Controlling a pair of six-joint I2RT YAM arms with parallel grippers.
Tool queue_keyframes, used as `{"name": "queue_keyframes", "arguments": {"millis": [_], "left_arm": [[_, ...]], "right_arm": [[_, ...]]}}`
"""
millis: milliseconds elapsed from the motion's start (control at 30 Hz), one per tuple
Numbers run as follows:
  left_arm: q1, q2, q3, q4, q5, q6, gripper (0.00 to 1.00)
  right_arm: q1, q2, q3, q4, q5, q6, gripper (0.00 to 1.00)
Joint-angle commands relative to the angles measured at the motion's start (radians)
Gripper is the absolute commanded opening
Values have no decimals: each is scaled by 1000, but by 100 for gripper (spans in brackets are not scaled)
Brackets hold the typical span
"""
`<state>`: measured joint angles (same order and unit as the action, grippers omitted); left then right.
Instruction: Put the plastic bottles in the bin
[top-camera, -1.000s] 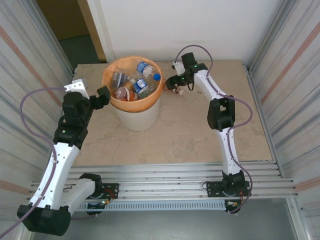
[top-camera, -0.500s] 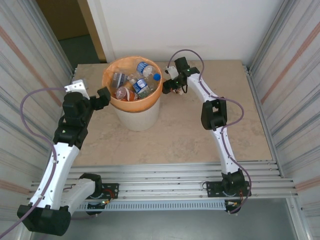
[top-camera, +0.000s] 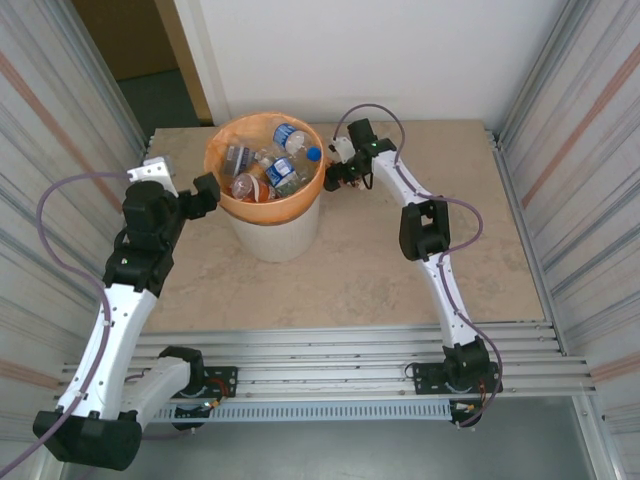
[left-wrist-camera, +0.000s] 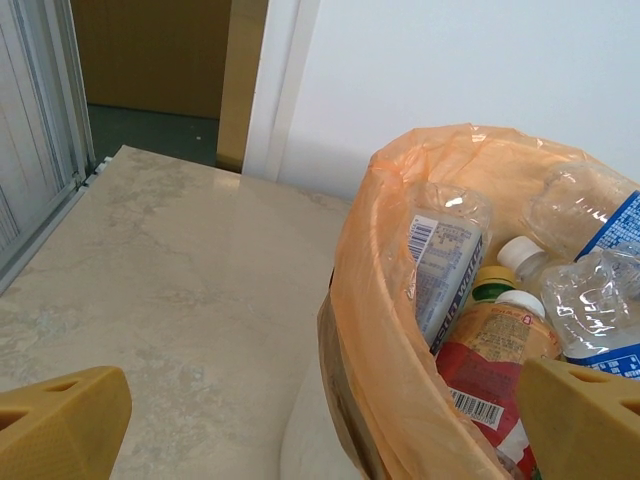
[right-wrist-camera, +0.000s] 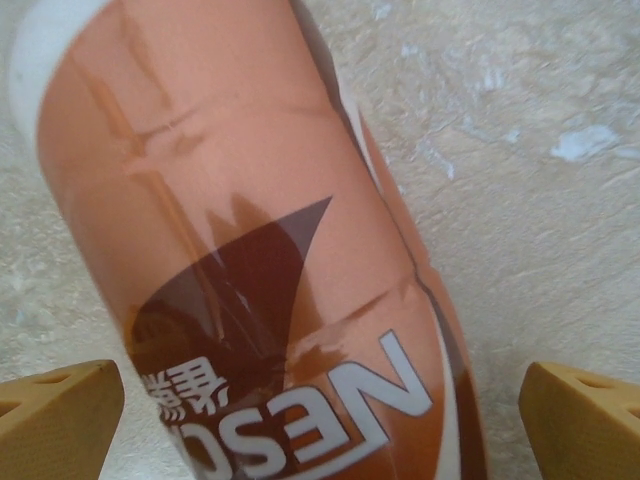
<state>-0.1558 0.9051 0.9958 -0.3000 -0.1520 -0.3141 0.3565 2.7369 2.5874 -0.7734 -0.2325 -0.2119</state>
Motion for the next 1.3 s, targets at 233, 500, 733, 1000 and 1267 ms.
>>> {"name": "queue_keyframes", "arguments": {"millis": [233, 500, 733, 1000, 1267], "left_arm": [[9, 8, 55, -27, 6, 0, 99], [9, 4, 94, -68, 51, -13, 99], [9, -20, 141, -103, 47, -14, 99], [9, -48, 140, -82, 88, -42, 99], [9, -19, 138, -55, 164, -64, 99]], "right_arm": [[29, 29, 33, -99, 53, -47, 67], [5, -76, -117, -37, 86, 75, 46], [-57, -258, -345, 97, 69, 300, 39], [-67, -499, -639, 241, 95, 387, 38], [-50, -745, -828, 286, 99, 424, 38]]}}
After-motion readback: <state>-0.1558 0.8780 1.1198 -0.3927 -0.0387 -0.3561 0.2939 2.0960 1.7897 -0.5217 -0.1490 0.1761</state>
